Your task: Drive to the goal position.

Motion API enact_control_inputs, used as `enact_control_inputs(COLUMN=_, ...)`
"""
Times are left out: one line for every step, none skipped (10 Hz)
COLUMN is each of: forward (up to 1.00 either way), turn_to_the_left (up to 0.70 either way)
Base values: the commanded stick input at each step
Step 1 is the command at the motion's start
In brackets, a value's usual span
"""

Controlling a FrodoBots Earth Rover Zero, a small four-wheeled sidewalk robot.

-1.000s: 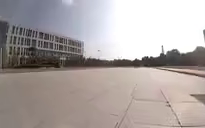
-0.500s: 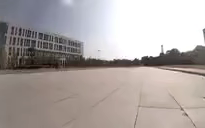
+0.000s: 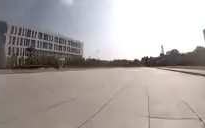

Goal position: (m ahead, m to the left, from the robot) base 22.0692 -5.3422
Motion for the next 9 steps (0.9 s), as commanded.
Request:
enact_control_inputs(forward=0.70, turn_to_the_left=0.00)
enact_control_inputs(forward=0.70, turn_to_the_left=0.00)
enact_control_inputs(forward=0.70, turn_to_the_left=0.00)
enact_control_inputs(forward=0.70, turn_to_the_left=0.00)
enact_control_inputs(forward=0.70, turn_to_the_left=0.00)
enact_control_inputs(forward=0.70, turn_to_the_left=0.00)
enact_control_inputs(forward=0.70, turn_to_the_left=0.00)
enact_control_inputs(forward=0.70, turn_to_the_left=0.00)
enact_control_inputs(forward=0.70, turn_to_the_left=0.00)
